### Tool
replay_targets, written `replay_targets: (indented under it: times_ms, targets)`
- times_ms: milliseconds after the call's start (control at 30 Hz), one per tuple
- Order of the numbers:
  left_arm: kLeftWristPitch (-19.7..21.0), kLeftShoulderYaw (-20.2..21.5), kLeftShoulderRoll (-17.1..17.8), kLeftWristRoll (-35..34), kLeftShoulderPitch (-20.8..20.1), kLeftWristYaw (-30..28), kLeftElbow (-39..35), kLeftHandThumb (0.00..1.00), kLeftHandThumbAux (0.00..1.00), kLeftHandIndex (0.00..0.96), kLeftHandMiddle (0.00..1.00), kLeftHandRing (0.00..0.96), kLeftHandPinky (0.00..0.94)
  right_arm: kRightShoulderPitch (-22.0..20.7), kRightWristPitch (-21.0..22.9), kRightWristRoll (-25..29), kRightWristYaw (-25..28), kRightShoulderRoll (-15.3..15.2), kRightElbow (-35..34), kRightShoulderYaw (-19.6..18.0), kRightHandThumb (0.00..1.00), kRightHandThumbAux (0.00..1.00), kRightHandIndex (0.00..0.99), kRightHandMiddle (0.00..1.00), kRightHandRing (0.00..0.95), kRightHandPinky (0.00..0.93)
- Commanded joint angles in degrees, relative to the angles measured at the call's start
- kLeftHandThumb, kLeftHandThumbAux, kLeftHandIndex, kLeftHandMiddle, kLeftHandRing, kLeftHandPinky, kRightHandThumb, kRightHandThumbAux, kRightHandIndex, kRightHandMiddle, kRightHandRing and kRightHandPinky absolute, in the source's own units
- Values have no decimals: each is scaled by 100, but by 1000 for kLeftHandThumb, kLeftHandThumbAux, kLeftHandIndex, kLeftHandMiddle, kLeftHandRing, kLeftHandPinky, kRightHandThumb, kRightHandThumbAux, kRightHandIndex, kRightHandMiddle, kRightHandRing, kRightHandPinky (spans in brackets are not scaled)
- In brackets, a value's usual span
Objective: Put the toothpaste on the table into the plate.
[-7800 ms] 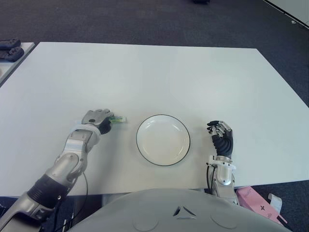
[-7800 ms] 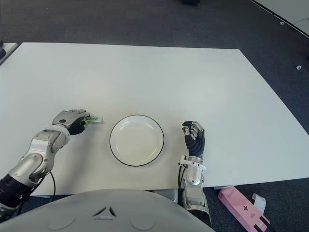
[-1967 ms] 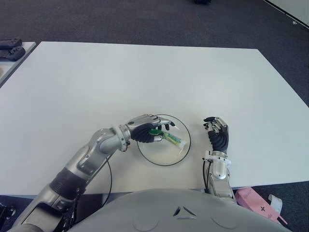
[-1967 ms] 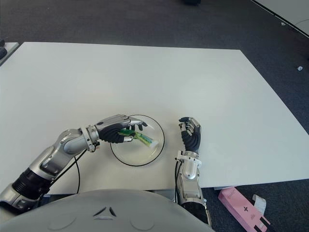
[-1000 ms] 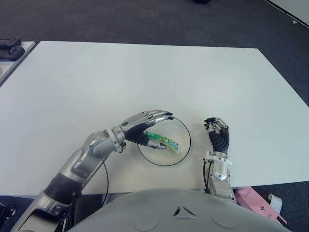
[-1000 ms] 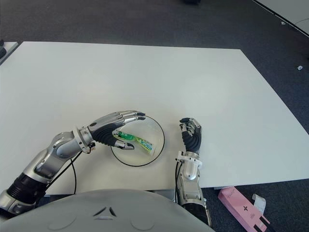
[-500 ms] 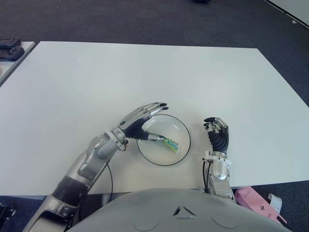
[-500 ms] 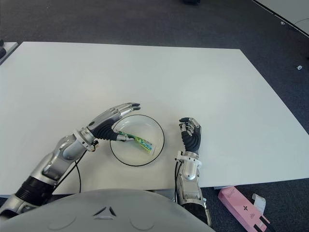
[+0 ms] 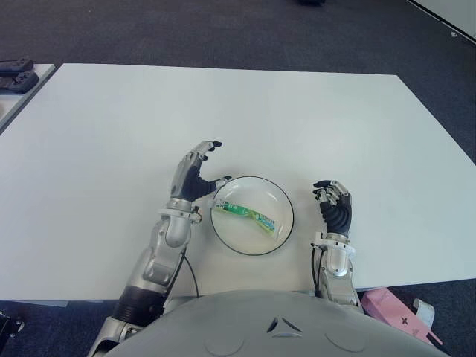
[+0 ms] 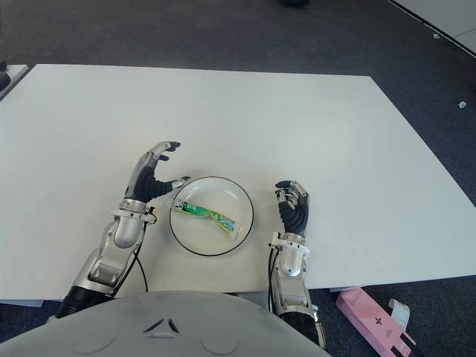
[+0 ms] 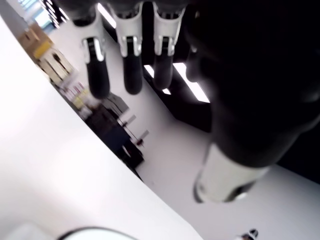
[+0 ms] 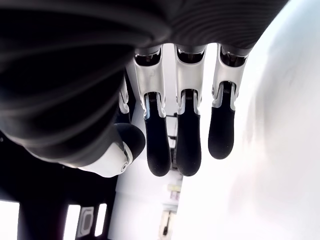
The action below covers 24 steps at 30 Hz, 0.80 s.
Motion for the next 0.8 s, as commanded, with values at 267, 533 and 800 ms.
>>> replay_targets:
  times_ms: [267,533,800]
  targets:
    - [418,447,-463,-965,-32,9,346,2,992,359,344,286,269,-160,-224,72,99,-90,344,-22,706,731,429,486,504,514]
    - [330,640,-566,-1427,-199,24,671,0,998,409,389,335,356,-233,-189,91,114,-101,416,-32,705,732,429,490,511,520]
    - [-375,860,-539,-1835,-415,82,1400,0,998,422,413,390,424,-307,-204,136,152,-117,471,-28,707,733,428,483,505,526]
